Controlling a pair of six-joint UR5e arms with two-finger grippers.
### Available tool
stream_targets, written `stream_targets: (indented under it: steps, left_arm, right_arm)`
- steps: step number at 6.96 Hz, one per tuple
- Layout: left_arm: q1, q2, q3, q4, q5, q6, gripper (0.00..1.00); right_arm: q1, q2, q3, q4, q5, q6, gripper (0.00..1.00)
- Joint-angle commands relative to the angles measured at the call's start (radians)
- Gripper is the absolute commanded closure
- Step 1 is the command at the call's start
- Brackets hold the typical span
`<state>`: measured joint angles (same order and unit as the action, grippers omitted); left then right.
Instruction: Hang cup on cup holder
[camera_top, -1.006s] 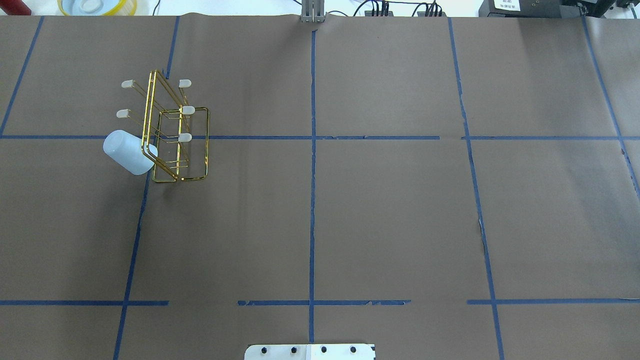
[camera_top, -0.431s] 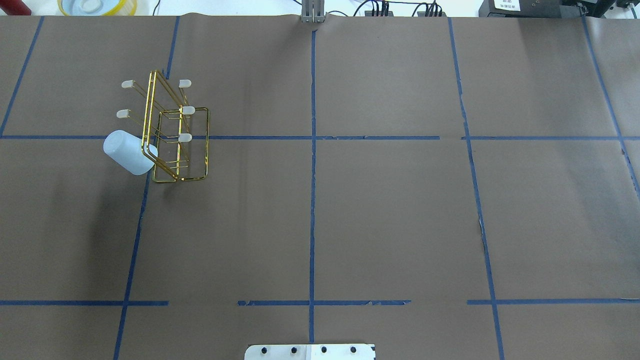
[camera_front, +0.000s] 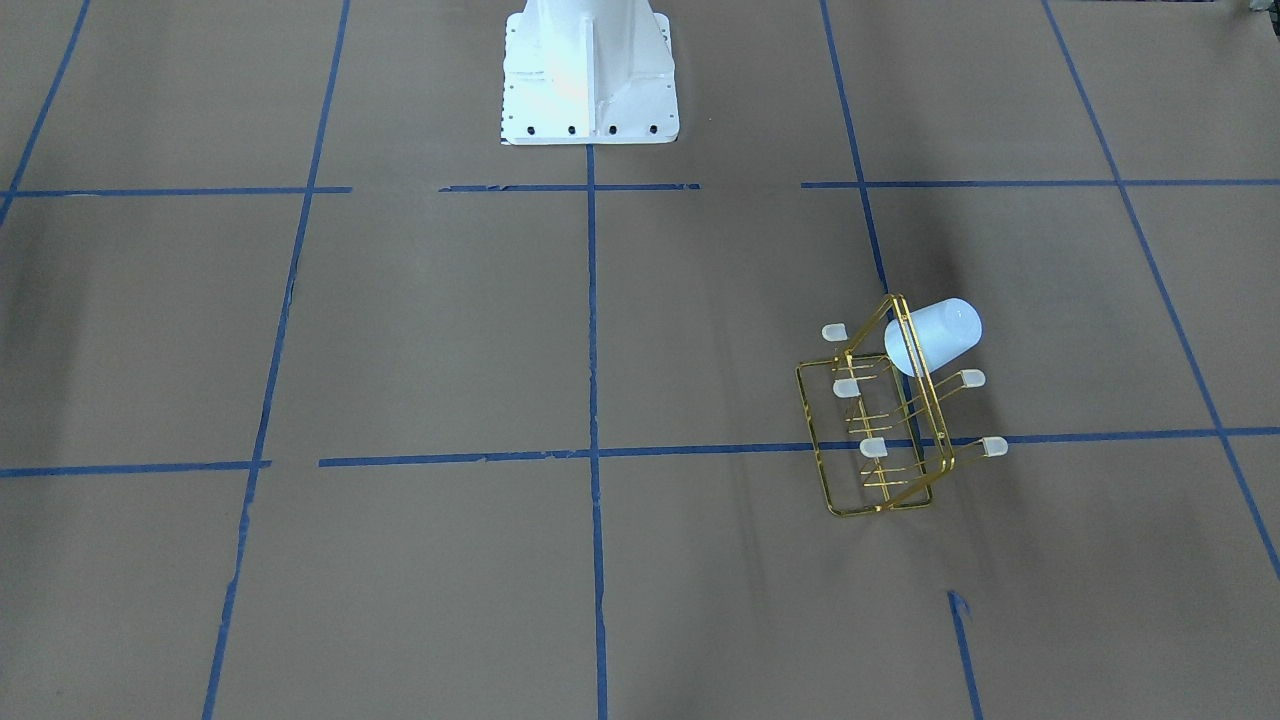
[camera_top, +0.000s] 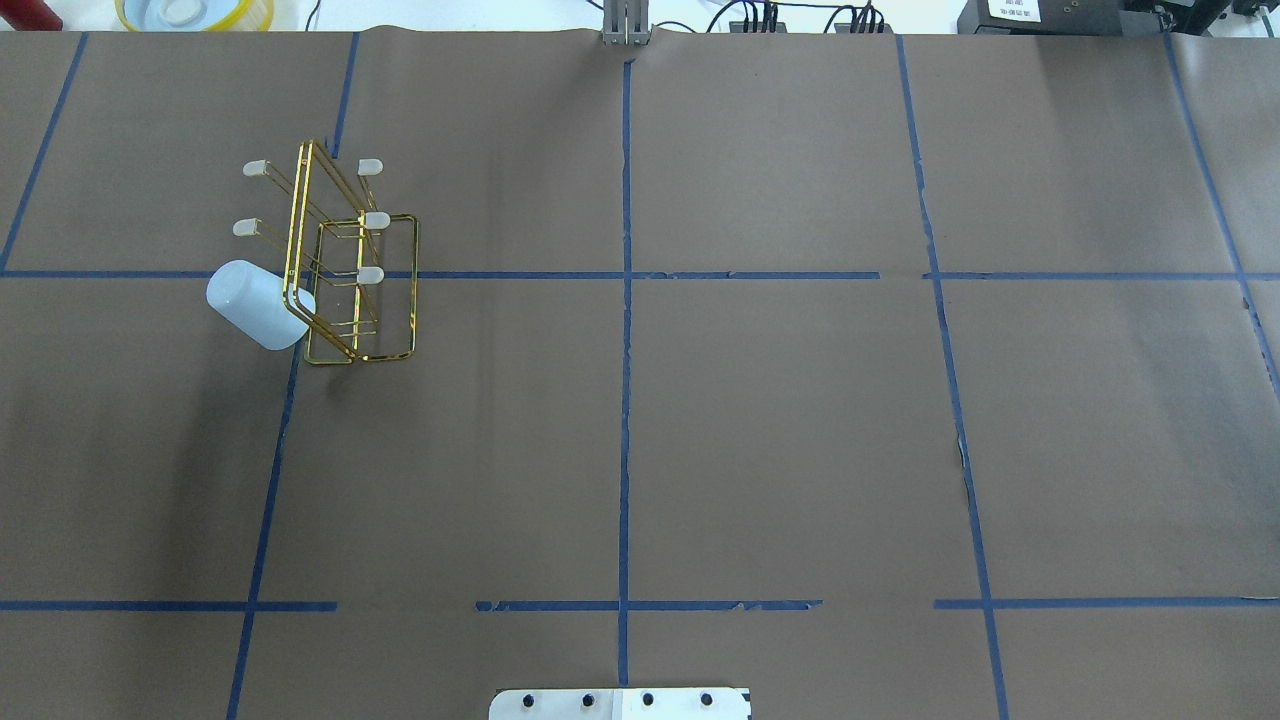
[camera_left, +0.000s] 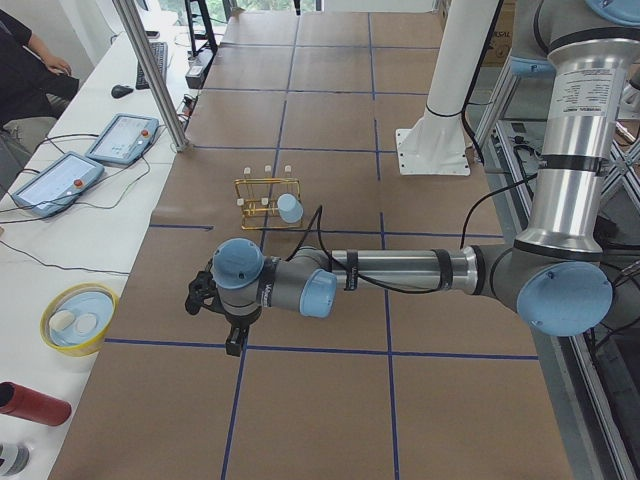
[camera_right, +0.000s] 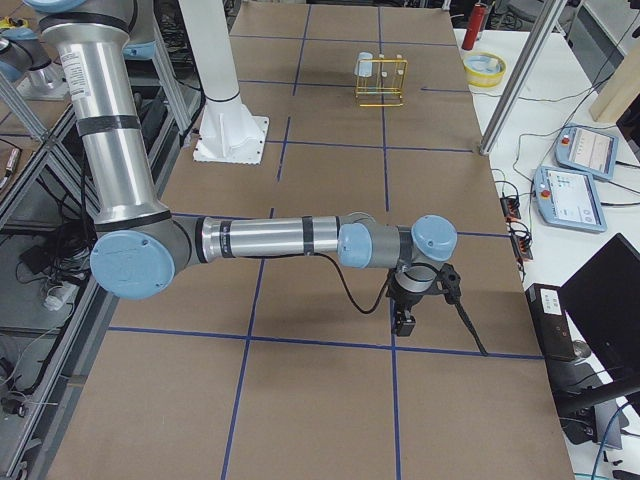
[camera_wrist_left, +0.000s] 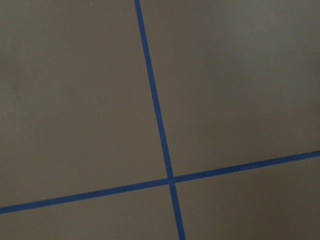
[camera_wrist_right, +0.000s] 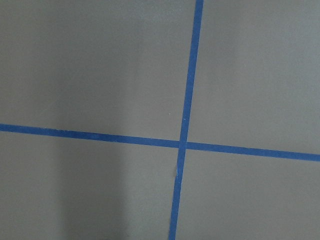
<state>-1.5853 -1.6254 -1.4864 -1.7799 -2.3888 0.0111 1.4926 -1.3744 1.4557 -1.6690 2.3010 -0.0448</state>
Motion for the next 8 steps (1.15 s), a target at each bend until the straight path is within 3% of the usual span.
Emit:
stream_targets:
  steps: [1,8]
  left_arm:
    - [-0.001,0.117,-0.137,0.050,0.000,0.000,0.00]
    - [0.002,0.108,-0.161,0.069,0.002,0.009,0.00]
  right_arm:
    - [0.000,0.000,0.000,0.000,0.000,0.000,0.00]
    - [0.000,0.000,0.000,0.000,0.000,-0.001,0.00]
